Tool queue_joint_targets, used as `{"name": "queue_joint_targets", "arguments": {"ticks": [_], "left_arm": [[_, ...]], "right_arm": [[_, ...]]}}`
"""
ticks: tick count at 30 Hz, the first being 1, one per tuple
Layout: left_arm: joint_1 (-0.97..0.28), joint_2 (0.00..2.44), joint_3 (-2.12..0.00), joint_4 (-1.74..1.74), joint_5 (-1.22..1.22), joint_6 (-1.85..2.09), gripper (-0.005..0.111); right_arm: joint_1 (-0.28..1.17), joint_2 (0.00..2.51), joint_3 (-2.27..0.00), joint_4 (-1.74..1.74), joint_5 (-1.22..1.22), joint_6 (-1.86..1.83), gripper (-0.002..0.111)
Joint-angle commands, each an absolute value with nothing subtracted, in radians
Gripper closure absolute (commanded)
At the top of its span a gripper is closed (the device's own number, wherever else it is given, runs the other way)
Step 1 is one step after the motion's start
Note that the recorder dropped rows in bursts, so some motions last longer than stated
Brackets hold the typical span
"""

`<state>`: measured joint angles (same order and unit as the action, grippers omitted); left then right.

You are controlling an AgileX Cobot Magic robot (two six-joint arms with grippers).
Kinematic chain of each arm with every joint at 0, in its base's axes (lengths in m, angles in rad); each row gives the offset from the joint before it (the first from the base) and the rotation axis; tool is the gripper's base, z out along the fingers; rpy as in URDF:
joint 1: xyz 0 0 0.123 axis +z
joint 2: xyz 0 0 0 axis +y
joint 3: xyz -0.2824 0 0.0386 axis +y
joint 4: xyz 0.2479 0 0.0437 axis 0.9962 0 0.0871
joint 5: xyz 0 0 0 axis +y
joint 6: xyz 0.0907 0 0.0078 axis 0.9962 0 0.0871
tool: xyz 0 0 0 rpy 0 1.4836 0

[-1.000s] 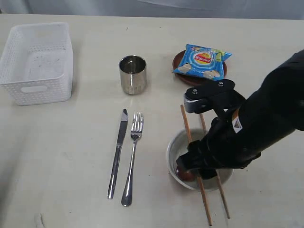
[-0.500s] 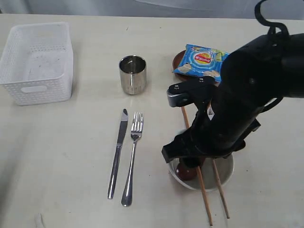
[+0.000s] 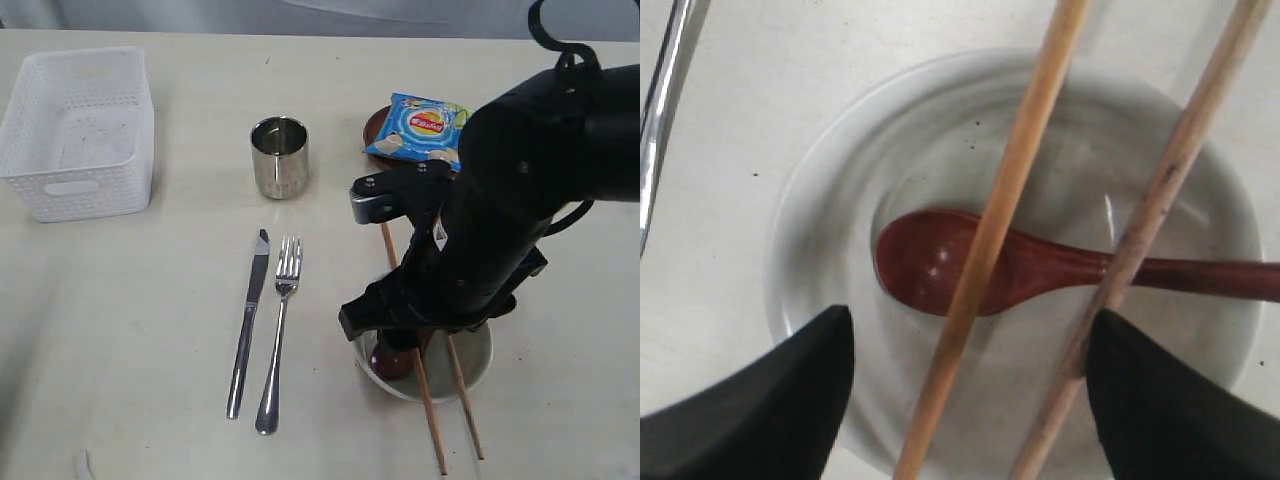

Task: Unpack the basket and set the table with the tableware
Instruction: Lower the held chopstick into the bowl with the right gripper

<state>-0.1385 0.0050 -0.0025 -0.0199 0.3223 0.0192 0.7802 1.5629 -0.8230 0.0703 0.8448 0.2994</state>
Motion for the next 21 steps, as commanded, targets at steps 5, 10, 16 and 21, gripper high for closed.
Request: {"name": "queue_joint_targets", "arguments": {"ticks": [5, 10, 16, 21], "left_arm": [[-0.146, 0.0, 0.0, -0.038, 0.32, 0.02, 0.107], [-0.146, 0.0, 0.0, -0.033, 0.32, 0.02, 0.107], [-0.146, 0.0, 0.0, -0.033, 0.32, 0.02, 0.107], [-0.146, 0.0, 0.0, -0.033, 0.32, 0.02, 0.107]], "right_arm": [[0.782, 1.557, -0.895, 0.03, 0.91, 0.3, 0.045], [0.781, 1.553, -0.942, -0.028, 1.028, 0.33, 0.045], [0.783, 1.537, -0.932, -0.019, 1.059, 0.344, 0.045], [0.783, 1.537, -0.859, 0.018, 0.959, 0.344, 0.044]]}}
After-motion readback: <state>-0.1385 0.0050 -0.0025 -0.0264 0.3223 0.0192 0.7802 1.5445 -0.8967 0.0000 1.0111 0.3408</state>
